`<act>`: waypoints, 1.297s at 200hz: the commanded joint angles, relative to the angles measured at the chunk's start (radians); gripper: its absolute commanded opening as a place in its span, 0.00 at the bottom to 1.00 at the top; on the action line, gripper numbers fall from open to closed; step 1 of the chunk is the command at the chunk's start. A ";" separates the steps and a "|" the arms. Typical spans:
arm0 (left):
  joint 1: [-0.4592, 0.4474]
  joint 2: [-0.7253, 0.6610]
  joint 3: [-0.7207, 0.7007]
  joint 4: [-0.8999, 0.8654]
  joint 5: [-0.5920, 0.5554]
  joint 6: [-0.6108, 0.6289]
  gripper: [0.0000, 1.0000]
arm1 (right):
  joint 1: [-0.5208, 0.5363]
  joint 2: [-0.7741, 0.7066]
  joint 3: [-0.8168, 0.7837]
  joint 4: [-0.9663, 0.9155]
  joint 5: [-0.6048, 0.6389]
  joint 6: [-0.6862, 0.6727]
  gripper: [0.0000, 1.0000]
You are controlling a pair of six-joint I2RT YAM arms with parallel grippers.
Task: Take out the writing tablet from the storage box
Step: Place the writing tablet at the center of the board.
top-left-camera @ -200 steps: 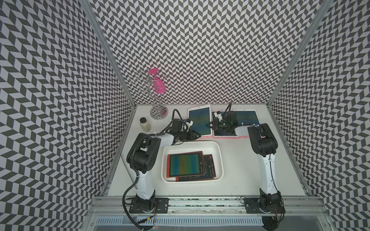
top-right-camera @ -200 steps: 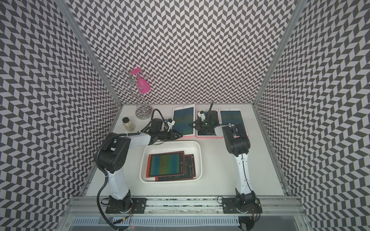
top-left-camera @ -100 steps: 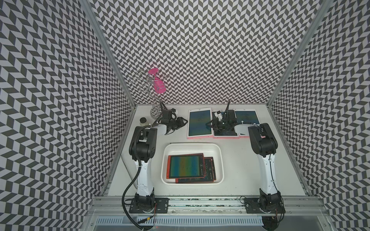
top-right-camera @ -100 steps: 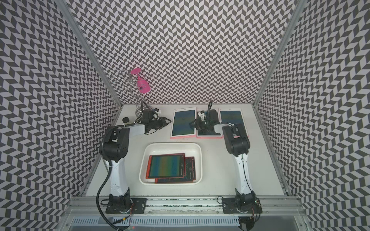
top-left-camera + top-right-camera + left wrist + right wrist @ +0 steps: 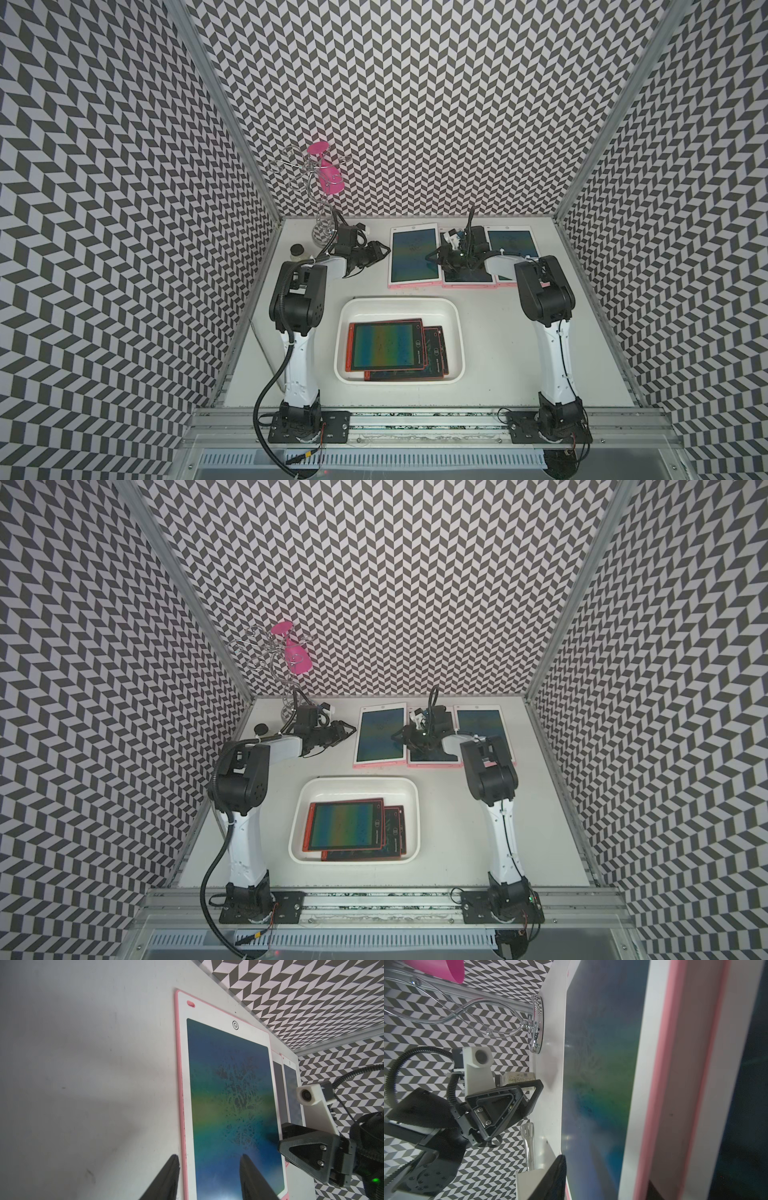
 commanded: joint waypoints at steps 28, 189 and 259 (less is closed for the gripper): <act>0.156 0.020 0.086 0.069 -0.128 -0.065 0.48 | 0.008 -0.005 0.038 -0.059 0.088 -0.078 0.14; 0.224 0.298 0.260 0.054 -0.058 -0.067 0.49 | 0.032 0.017 0.141 -0.289 0.170 -0.185 0.45; 0.224 0.343 0.295 -0.010 -0.082 -0.039 0.49 | 0.047 0.031 0.201 -0.442 0.276 -0.243 0.46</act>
